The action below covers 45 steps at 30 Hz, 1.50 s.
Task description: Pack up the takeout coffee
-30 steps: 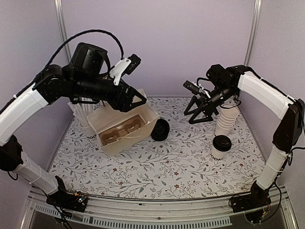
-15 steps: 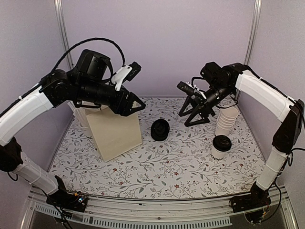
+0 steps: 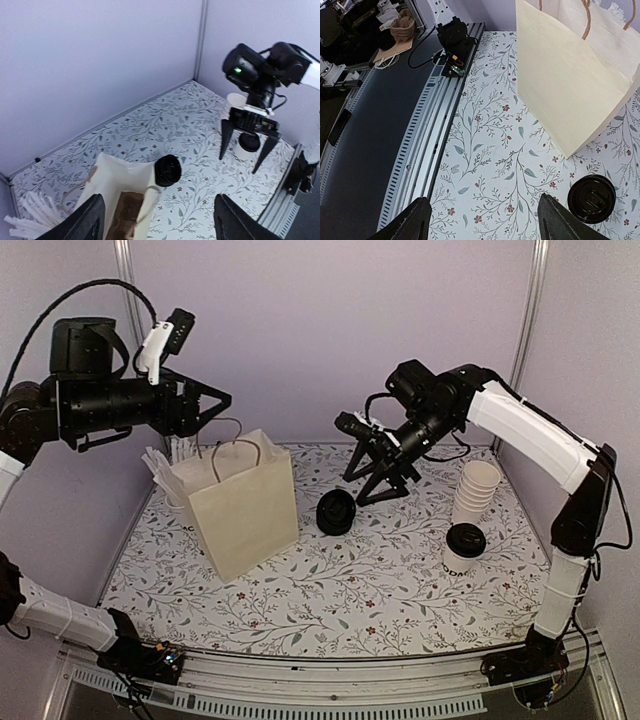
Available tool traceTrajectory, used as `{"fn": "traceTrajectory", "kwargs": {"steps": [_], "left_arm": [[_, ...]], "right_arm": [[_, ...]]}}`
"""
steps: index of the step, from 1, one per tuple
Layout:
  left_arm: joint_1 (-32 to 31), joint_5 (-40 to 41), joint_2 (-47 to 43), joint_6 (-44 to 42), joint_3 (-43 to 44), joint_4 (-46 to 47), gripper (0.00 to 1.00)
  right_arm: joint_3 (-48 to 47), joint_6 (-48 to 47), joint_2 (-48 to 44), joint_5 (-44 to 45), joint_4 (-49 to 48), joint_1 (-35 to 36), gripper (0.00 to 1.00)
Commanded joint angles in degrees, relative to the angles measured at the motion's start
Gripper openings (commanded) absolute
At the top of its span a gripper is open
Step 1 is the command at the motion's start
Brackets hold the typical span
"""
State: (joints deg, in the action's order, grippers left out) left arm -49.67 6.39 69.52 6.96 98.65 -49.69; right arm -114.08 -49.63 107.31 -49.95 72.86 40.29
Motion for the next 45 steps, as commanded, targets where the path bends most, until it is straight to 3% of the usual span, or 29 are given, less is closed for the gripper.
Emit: {"fn": "traceTrajectory", "kwargs": {"steps": [1,5,9,13,15,19,23,29,30,33,39,45], "left_arm": [[8.3,7.3,-1.6,-1.0,-4.0,-3.7,0.77],[15.8,1.8,0.8,-7.3,-8.4,-4.2,0.79],[17.5,4.4,6.3,-10.0,-7.7,-6.4,0.74],[19.8,4.4,6.8,-11.0,-10.1,0.4,0.71],[21.1,3.8,7.1,-11.8,-10.8,3.4,0.69],[22.5,3.5,9.0,-13.5,-10.0,6.1,0.59],[22.8,1.2,9.8,-14.7,-10.0,7.8,0.46],[22.9,-2.2,10.8,-14.9,-8.6,8.2,0.2],[22.9,-3.0,10.8,-14.9,-8.3,8.4,0.14],[22.9,-6.6,10.5,-14.3,-6.8,7.9,0.0],[22.8,-15.4,6.8,-11.7,-5.9,8.1,0.0],[21.8,-24.9,5.2,-9.2,-5.9,8.2,0.0]], "right_arm": [[-5.6,3.9,2.2,4.0,-5.2,2.4,0.76],[-10.9,8.5,5.1,6.1,-10.5,4.1,0.72],[-15.0,12.2,7.7,8.9,-16.8,7.1,0.7],[-15.8,16.5,8.9,9.2,-25.5,8.6,0.67],[-21.0,20.2,12.3,8.3,-26.3,9.1,0.64],[-22.2,22.8,16.1,8.4,-31.0,10.7,0.52],[-22.2,23.2,17.3,7.4,-34.0,12.9,0.48],[-22.3,23.9,17.1,8.9,-38.0,14.5,0.03],[-22.2,24.1,16.9,8.9,-38.3,14.6,0.0],[-22.2,24.4,15.7,8.1,-37.9,15.1,0.0],[-22.0,22.7,11.3,4.1,-33.4,16.5,0.0],[-22.1,18.7,6.5,-5.5,-25.1,16.5,0.0]]}}
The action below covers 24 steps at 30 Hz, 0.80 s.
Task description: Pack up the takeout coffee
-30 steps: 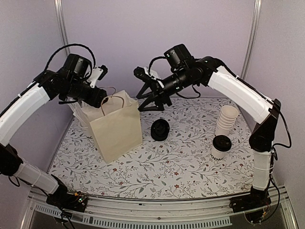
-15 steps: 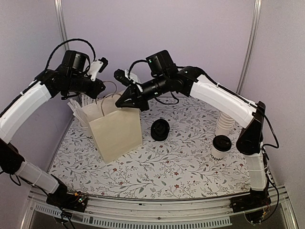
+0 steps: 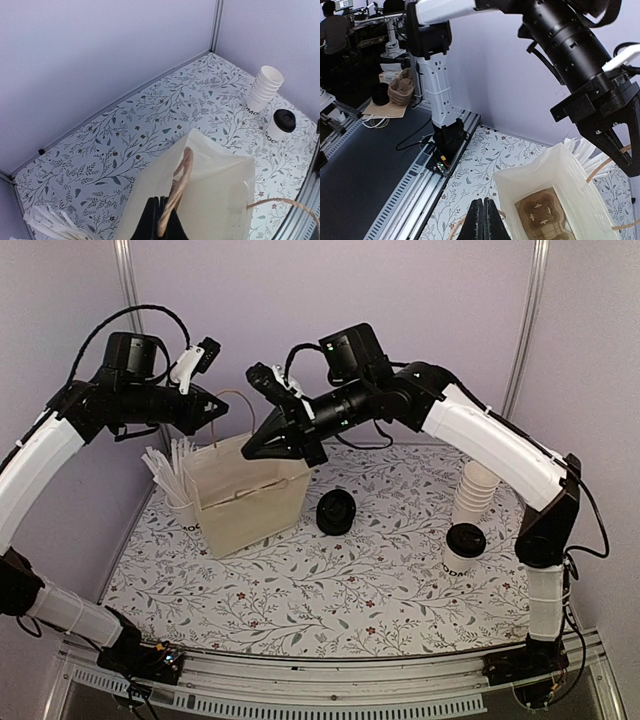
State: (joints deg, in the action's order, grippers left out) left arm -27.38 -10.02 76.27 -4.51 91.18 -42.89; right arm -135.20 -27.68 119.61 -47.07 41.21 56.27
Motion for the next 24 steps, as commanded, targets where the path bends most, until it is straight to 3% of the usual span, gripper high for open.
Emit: {"fn": "traceTrajectory", "kwargs": {"steps": [1,3,7,9,18,24], "left_arm": [[-0.9,-9.3,-1.8,2.5,1.5,1.4,0.0],[-1.3,-10.9,-2.0,2.9,1.1,1.4,0.0],[-2.8,-13.3,-1.9,4.3,1.3,0.6,0.0],[-4.3,-14.2,-1.5,4.4,2.2,-0.4,0.0],[-15.2,-12.1,-0.7,8.5,6.1,-3.8,0.0],[-20.6,-12.9,1.0,10.0,10.5,-5.1,0.0]], "right_arm": [[-1.2,-4.5,-6.6,-10.1,8.8,0.5,0.01],[-1.3,-7.8,-8.2,-10.9,11.7,0.5,0.11],[-1.0,-10.2,-11.7,-12.1,15.6,-0.2,0.51],[0.3,-10.7,-13.6,-11.0,16.0,-1.6,0.64],[12.0,-8.9,-22.2,-7.9,10.7,-19.7,0.74],[23.0,-6.9,-28.8,-5.5,6.1,-25.7,0.74]]}}
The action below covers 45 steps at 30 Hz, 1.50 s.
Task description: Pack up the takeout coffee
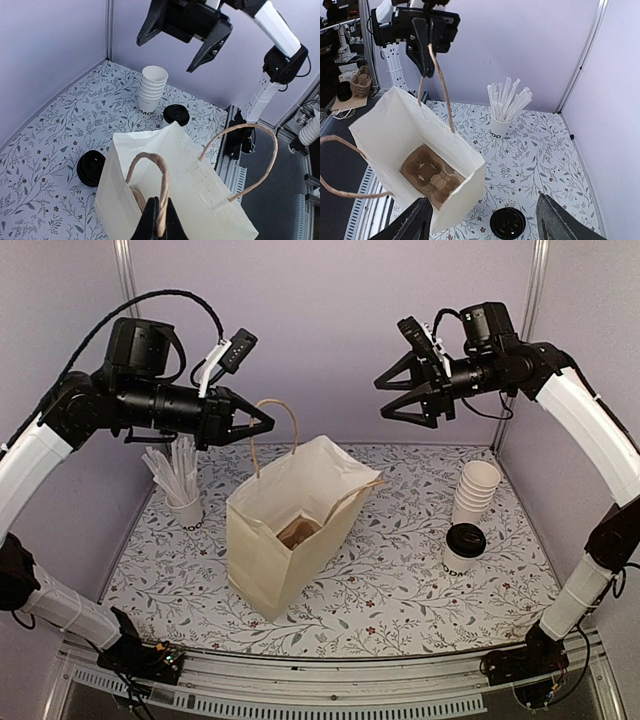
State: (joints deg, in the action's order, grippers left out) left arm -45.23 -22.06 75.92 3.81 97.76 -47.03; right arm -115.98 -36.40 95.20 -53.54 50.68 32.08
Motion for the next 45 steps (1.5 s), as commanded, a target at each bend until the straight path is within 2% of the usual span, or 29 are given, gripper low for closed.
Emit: {"fn": "traceTrajectory", "kwargs": {"steps": [1,8,9,12,13,15,16,17,20,25,30,35,42,45], "left_arm": [[-3.3,-0.8,1.8,1.6,4.9,-1.3,0.0],[-5.4,-1.7,5.2,0.2,9.2,-1.3,0.0],[-5.4,-0.2,5.5,-0.2,8.4,-1.1,0.1],[-4.8,9.6,4.4,-1.4,-1.7,5.0,0.55],[-3.9,13.7,4.1,-1.3,-6.0,8.4,0.64],[-1.5,17.2,5.3,-0.9,-9.8,11.4,0.75],[-1.0,18.6,6.4,-0.8,-9.2,11.3,0.94],[-0.9,19.9,7.1,-0.9,-7.8,11.1,0.99],[-1.0,19.9,5.8,-0.9,-4.3,12.7,1.0],[-1.0,17.1,-0.2,-1.0,-6.4,17.4,1.0],[-0.9,12.6,-3.3,-3.5,-11.2,14.9,1.0],[-0.5,9.0,-2.8,-7.2,-14.0,10.0,0.99],[0.1,5.3,5.3,-11.5,-10.7,1.0,0.82],[0.0,3.9,8.1,-12.3,-10.0,1.4,0.77]], "right_arm": [[4.7,1.9,-4.9,1.2,-3.5,-2.0,0.74],[5.9,2.4,-7.0,2.5,-4.6,-5.4,0.75],[6.0,2.4,-7.2,2.3,-4.5,-5.7,0.75],[6.8,2.1,-7.3,2.4,-4.7,-5.9,0.75],[7.2,2.0,-7.2,2.4,-4.9,-5.8,0.75],[7.4,1.9,-7.0,2.2,-5.0,-5.9,0.75],[7.4,1.9,-6.8,2.1,-5.0,-5.9,0.75],[7.4,1.9,-6.7,1.8,-5.1,-5.9,0.75],[7.6,1.9,-6.9,0.9,-4.5,-5.9,0.75],[10.8,-0.1,-7.8,0.7,-3.1,-5.9,0.75],[14.6,-3.0,-7.5,-1.8,-0.3,-5.4,0.79],[16.3,-6.3,-5.1,1.2,4.1,-0.8,0.79],[14.3,-5.4,1.9,6.7,6.9,8.9,0.8],[12.9,-3.4,4.2,7.1,5.8,10.7,0.78]]}}
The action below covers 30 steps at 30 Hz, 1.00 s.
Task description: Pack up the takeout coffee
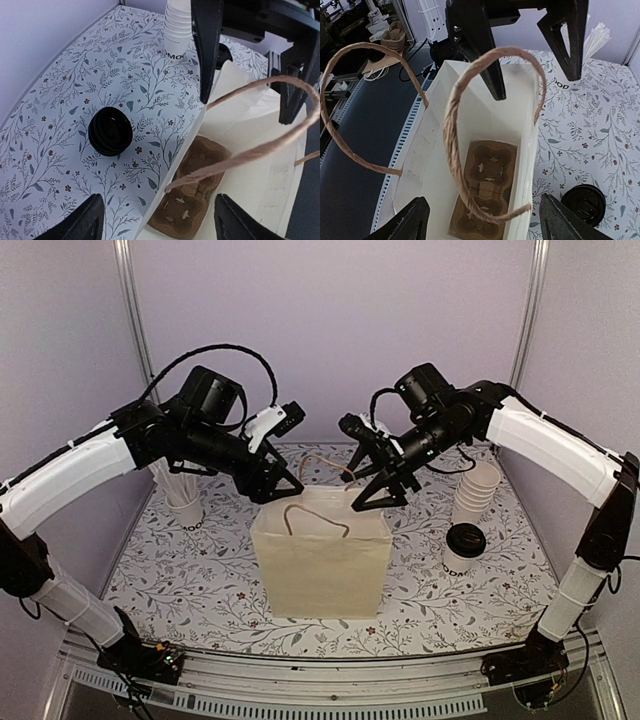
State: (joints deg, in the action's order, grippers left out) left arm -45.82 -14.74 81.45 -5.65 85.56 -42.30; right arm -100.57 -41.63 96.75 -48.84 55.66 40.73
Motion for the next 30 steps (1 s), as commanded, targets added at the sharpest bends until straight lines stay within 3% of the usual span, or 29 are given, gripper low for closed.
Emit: {"fn": "traceTrajectory", "kwargs": {"steps": [1,7,9,10,12,20,25,30], "left_arm": [[0.6,-3.8,3.0,-3.0,2.1,-2.4,0.77],[0.6,-6.9,4.2,-3.3,2.5,4.0,0.75],[0.6,-7.9,4.5,-3.3,2.9,6.4,0.74],[0.6,-8.3,4.8,-3.2,3.5,7.3,0.74],[0.6,-7.8,5.6,-2.6,5.2,8.3,0.74],[0.6,-11.3,11.1,-0.6,9.4,9.3,0.55],[0.1,-12.8,12.3,0.7,10.6,9.3,0.41],[0.1,-12.5,11.1,1.5,9.6,9.1,0.21]], "right_arm": [[-3.5,2.1,3.3,2.1,1.2,2.3,0.78],[-8.2,3.1,4.4,6.8,3.2,2.9,0.81],[-8.2,3.2,3.0,8.8,3.2,2.9,0.86],[-8.2,3.3,2.4,9.5,3.2,2.9,0.95],[-8.2,4.0,0.1,10.2,2.7,2.9,0.99],[-6.2,2.1,-8.1,-4.2,5.4,6.0,0.99],[-1.8,1.8,-7.9,0.2,3.2,14.6,0.87],[-0.2,8.8,-6.1,7.6,-3.3,18.0,0.75]]}}
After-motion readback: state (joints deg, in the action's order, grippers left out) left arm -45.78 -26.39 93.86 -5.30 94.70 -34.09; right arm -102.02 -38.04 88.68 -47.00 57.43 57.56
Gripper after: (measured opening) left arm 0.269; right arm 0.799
